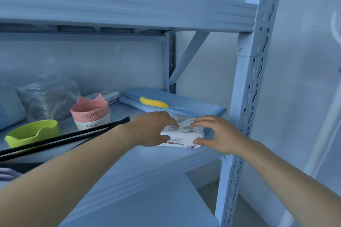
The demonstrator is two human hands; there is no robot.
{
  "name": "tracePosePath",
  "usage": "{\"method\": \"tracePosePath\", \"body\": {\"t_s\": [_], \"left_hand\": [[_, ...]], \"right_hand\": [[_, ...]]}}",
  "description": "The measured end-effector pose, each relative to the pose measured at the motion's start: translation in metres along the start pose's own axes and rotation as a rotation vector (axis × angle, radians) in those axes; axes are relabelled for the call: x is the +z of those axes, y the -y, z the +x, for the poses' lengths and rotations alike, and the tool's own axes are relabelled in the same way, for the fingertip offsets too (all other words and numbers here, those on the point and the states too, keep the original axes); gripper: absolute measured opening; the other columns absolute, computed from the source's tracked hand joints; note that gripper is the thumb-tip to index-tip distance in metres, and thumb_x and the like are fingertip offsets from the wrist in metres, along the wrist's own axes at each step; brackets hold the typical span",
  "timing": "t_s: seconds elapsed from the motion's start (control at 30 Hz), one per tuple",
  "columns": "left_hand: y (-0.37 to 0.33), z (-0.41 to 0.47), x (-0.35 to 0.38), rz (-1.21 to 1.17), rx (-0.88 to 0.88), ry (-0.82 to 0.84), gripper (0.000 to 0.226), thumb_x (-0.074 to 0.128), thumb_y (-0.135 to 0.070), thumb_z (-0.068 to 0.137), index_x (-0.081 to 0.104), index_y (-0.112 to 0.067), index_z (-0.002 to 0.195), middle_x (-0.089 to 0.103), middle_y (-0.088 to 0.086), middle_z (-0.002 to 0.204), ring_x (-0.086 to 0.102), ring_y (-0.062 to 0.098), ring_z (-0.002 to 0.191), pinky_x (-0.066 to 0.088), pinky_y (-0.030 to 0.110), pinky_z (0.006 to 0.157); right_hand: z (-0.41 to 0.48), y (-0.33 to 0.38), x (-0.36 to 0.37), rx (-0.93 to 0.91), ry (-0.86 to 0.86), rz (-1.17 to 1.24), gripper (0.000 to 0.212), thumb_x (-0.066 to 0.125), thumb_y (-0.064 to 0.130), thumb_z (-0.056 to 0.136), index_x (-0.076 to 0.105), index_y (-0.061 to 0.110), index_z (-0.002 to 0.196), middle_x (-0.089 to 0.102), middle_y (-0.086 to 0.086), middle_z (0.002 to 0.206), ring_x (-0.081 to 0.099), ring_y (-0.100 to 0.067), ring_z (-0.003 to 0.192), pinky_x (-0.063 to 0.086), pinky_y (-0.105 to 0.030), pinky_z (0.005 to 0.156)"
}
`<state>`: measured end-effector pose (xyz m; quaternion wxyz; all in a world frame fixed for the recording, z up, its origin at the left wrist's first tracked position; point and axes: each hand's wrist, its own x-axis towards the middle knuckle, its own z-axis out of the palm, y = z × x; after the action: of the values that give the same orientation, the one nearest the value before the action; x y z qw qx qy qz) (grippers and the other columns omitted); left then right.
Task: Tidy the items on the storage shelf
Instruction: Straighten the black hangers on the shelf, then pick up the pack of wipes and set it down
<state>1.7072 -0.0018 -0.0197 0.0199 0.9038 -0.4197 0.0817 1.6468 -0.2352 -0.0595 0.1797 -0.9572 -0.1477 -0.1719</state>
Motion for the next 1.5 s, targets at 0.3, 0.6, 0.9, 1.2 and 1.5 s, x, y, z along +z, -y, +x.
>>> {"method": "tracePosePath", "body": {"t_s": [0.3, 0.6, 0.9, 1.2, 1.5], "left_hand": [[-0.02, 0.035, 0.058, -0.049, -0.119, -0.143, 0.073, 0.067, -0.049, 0.077, 0.031, -0.039, 0.14, 0.037, -0.018, 0.143, 0.032, 0.007, 0.132, 0.03, 0.025, 0.103], [-0.015, 0.035, 0.063, -0.077, -0.14, -0.272, 0.057, 0.061, -0.045, 0.083, 0.039, -0.044, 0.135, 0.046, -0.022, 0.138, 0.04, 0.006, 0.126, 0.03, 0.016, 0.086], [-0.003, 0.021, 0.026, -0.381, -0.275, -0.433, 0.048, 0.062, -0.052, 0.081, 0.041, -0.055, 0.124, 0.054, -0.045, 0.085, 0.049, -0.013, 0.084, 0.035, 0.005, 0.064], [0.005, 0.003, 0.005, -0.808, -0.333, -0.567, 0.005, 0.064, -0.04, 0.085, 0.063, -0.039, 0.09, 0.069, -0.014, 0.08, 0.062, 0.001, 0.073, 0.046, 0.022, 0.068], [0.037, -0.01, 0.011, -0.548, -0.574, -0.718, 0.066, 0.059, -0.032, 0.089, 0.024, -0.032, 0.146, 0.053, 0.0, 0.132, 0.053, 0.021, 0.117, 0.045, 0.04, 0.098]], "right_hand": [[-0.001, -0.046, 0.003, -0.011, 0.021, 0.096, 0.069, 0.075, 0.054, 0.067, 0.051, 0.036, 0.129, 0.043, 0.027, 0.13, 0.042, 0.009, 0.117, 0.032, -0.014, 0.099], [0.007, -0.06, 0.013, -0.078, 0.005, 0.131, 0.081, 0.077, 0.052, 0.065, 0.038, 0.045, 0.136, 0.026, 0.04, 0.131, 0.027, 0.021, 0.119, 0.022, -0.001, 0.095], [0.027, -0.058, 0.014, -0.123, -0.097, 0.182, 0.087, 0.076, 0.041, 0.072, 0.024, 0.044, 0.142, 0.026, 0.03, 0.14, 0.027, 0.009, 0.132, 0.029, -0.016, 0.106], [0.052, -0.027, 0.021, -0.24, -0.183, 0.194, 0.097, 0.076, 0.046, 0.071, 0.003, 0.063, 0.132, 0.015, 0.027, 0.148, 0.02, 0.014, 0.13, 0.029, -0.021, 0.105], [0.075, -0.003, 0.054, -0.27, -0.007, 0.191, 0.087, 0.072, 0.046, 0.075, 0.012, 0.054, 0.139, 0.003, 0.024, 0.153, 0.021, 0.001, 0.138, 0.025, -0.021, 0.109]]}}
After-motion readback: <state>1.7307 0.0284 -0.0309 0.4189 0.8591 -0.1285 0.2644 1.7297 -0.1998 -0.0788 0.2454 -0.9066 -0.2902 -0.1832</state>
